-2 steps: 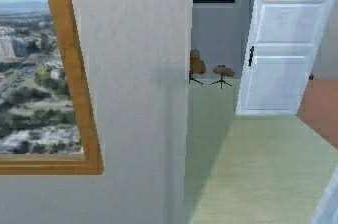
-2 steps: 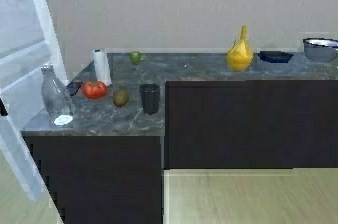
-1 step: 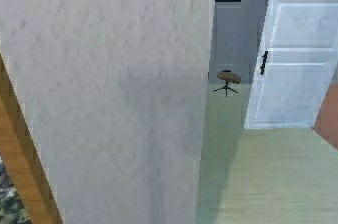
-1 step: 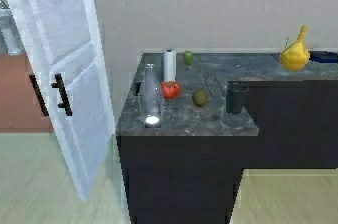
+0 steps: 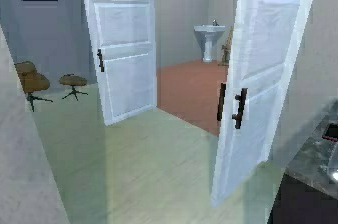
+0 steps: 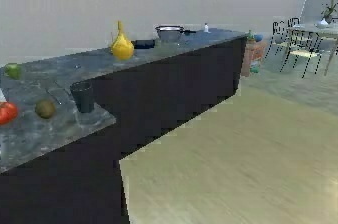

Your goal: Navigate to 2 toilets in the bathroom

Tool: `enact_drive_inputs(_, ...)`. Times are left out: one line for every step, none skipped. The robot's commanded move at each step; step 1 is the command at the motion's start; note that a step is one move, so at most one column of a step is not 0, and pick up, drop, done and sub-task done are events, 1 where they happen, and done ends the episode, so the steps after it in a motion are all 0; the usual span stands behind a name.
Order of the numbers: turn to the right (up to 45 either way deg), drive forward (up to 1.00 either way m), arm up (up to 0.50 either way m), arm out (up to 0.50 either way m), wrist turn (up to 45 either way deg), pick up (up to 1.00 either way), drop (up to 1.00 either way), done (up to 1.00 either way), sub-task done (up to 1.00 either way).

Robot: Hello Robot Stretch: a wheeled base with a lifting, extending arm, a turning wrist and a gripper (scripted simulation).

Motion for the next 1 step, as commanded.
enact_drive_inputs(0.0, 1.0, 0.0, 0.0, 0.0, 0.0, 0.0, 0.0, 0.0)
